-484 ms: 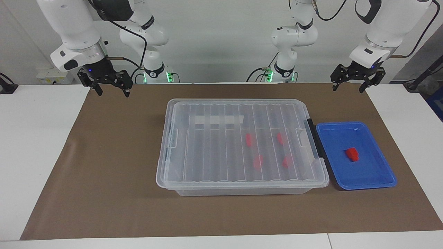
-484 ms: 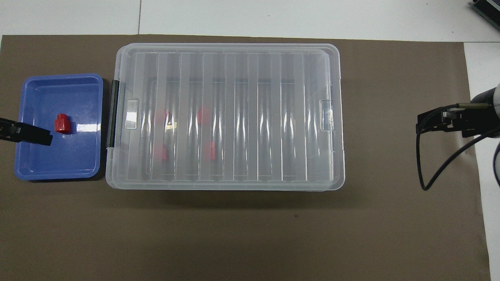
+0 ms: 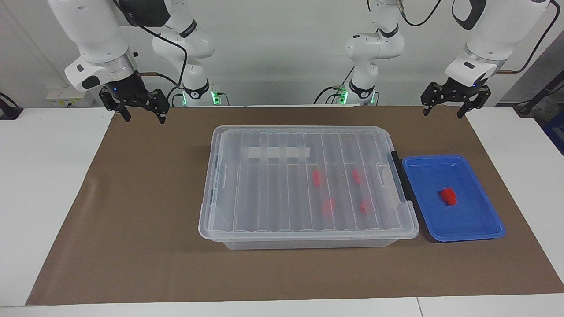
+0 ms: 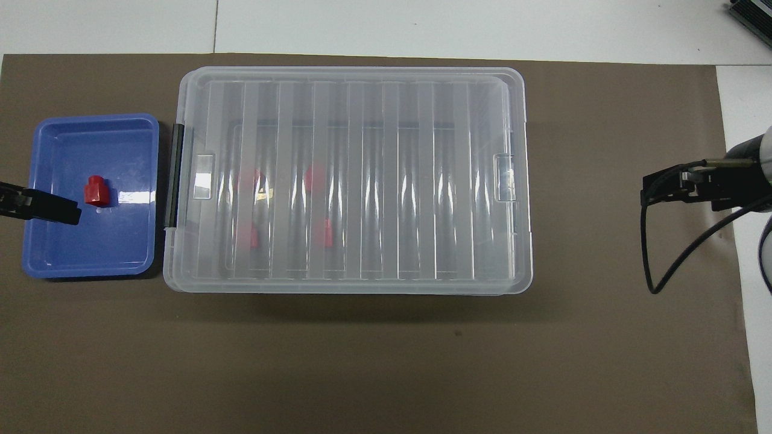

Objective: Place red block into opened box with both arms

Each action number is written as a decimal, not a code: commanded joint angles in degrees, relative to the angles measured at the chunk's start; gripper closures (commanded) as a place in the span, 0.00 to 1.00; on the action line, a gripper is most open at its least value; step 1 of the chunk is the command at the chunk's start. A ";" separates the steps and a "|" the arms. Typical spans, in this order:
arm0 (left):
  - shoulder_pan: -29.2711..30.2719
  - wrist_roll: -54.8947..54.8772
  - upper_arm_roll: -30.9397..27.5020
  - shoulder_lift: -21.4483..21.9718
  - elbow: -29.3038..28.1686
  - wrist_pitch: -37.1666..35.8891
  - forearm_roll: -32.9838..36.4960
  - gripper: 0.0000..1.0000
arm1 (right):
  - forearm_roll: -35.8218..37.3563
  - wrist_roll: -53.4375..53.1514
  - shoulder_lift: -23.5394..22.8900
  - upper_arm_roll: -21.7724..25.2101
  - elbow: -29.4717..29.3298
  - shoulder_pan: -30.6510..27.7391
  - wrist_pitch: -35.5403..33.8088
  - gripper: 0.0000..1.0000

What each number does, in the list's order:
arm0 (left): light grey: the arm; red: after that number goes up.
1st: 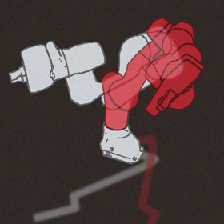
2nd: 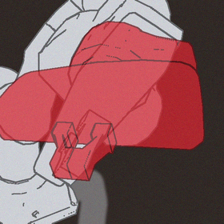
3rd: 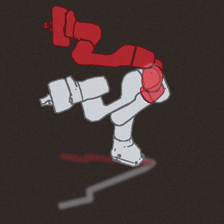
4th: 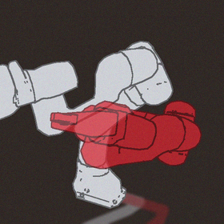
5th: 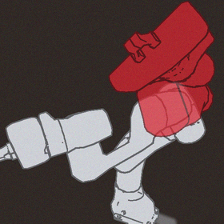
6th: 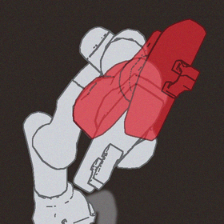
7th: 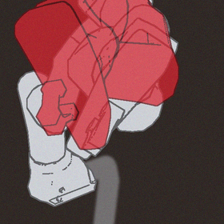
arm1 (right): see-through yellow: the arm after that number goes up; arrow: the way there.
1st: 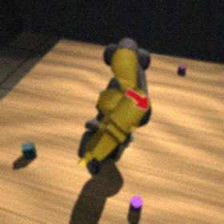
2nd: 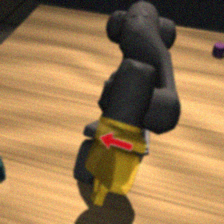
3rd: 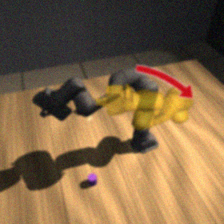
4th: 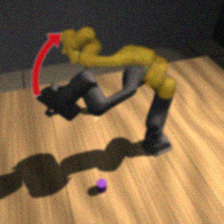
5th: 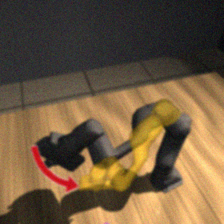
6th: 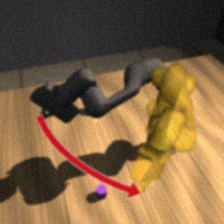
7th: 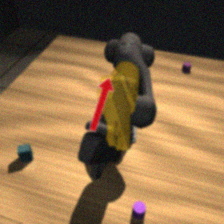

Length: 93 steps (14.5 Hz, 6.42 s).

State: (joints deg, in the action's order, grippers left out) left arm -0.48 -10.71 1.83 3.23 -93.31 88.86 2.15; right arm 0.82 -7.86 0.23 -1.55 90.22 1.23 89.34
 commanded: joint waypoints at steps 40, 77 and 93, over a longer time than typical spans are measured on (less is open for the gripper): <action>0.05 -0.10 -0.25 0.72 -0.38 -0.35 -0.39 0.00 | 1.02 6.43 -9.37 -0.82 12.96 -0.87 25.89 0.01; 6.81 -0.36 -0.34 -2.25 -0.21 5.35 1.19 0.00 | -3.01 3.21 0.65 -0.91 9.55 -1.31 11.23 0.00; 13.14 0.85 -0.60 -22.04 -17.32 43.84 1.37 0.00 | 0.68 0.82 1.53 -0.82 2.77 -1.93 3.04 0.00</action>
State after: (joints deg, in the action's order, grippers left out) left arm 11.92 -11.78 0.98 -18.03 -107.79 128.67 2.92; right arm 1.48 -6.08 0.75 -2.20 91.71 0.21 92.34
